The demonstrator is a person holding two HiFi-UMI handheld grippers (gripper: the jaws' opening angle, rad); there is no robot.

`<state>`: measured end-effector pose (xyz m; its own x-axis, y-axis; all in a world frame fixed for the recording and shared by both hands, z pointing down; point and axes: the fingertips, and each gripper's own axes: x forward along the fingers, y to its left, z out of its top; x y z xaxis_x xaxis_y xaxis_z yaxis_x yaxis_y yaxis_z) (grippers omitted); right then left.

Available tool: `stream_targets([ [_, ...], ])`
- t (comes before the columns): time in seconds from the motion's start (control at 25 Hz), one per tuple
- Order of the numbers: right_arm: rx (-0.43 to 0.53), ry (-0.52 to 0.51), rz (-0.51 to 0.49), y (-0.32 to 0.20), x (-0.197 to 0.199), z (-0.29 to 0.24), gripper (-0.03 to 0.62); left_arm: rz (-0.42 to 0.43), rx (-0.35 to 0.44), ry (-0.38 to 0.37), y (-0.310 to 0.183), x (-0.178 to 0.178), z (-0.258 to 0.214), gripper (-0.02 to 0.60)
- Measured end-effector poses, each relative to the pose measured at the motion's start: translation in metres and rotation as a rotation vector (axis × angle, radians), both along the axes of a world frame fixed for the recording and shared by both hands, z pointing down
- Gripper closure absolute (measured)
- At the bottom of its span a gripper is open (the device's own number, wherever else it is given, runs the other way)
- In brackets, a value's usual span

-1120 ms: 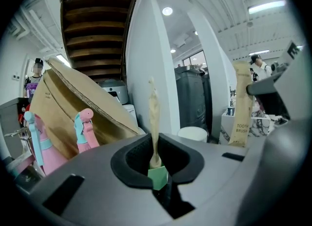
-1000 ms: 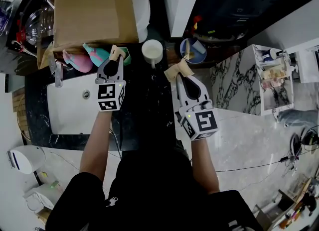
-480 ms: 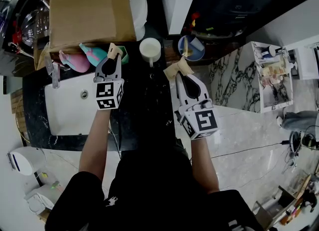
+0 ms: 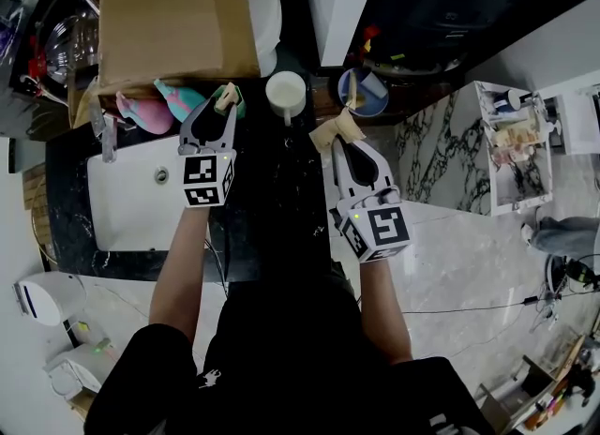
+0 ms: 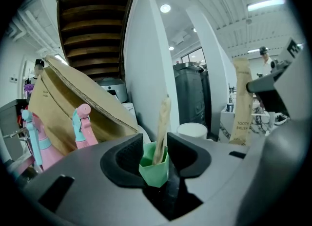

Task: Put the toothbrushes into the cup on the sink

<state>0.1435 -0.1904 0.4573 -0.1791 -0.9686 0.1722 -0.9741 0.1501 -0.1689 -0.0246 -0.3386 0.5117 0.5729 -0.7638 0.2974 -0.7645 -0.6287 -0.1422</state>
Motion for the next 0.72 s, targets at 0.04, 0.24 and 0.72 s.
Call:
stream_targets([
  [0.04,0.004,-0.001,-0.004,0.000,0.000,-0.001,0.588,0.000,0.003,-0.002,0.003,0.000,-0.002,0.420],
  [0.24,0.030,0.003,-0.026,0.000,-0.002,-0.012,0.588,-0.007,0.028,-0.004,0.020,-0.003,-0.018,0.410],
  [0.72,0.098,0.044,-0.084,-0.007,-0.004,-0.041,0.588,-0.062,0.025,0.084,0.069,-0.022,-0.048,0.499],
])
